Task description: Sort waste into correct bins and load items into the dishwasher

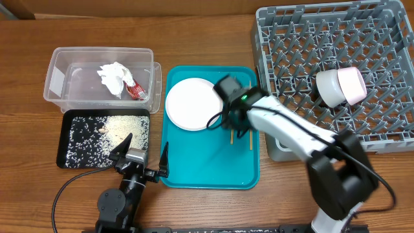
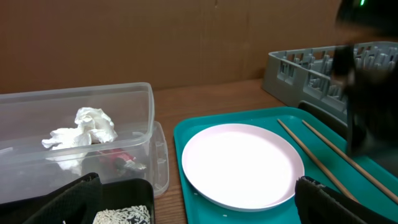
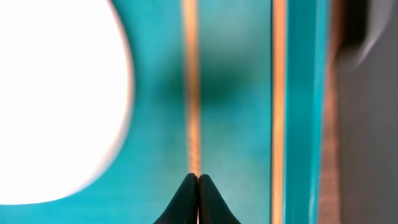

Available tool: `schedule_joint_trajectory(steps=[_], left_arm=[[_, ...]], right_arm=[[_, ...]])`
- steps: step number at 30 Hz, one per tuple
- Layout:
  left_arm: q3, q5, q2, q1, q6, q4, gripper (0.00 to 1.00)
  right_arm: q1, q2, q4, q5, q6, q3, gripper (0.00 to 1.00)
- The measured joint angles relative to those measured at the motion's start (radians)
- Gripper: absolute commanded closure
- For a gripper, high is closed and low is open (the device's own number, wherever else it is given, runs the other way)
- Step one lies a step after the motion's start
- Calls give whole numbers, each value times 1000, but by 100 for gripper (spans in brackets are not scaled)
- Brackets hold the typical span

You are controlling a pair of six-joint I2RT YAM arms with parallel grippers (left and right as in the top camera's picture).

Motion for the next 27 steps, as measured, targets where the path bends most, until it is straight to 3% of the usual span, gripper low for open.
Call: schedule_joint_trajectory(steps=[9,15,20,24,27], left_arm=[[0,0,0,0,0,0,0],[0,0,0,0,0,0,0],[0,0,0,0,0,0,0],[0,0,0,0,0,0,0],[0,0,0,0,0,0,0]], right_arm=[[-168,-245,-52,118,-248,159,96],[-320,-164,-64,136,-404,147,96],[-327,-106,-122,74,-475,132,95],[-295,-110,-160,-109,-489,129,80],[-229,-111,-186,-216,-449,129,60]])
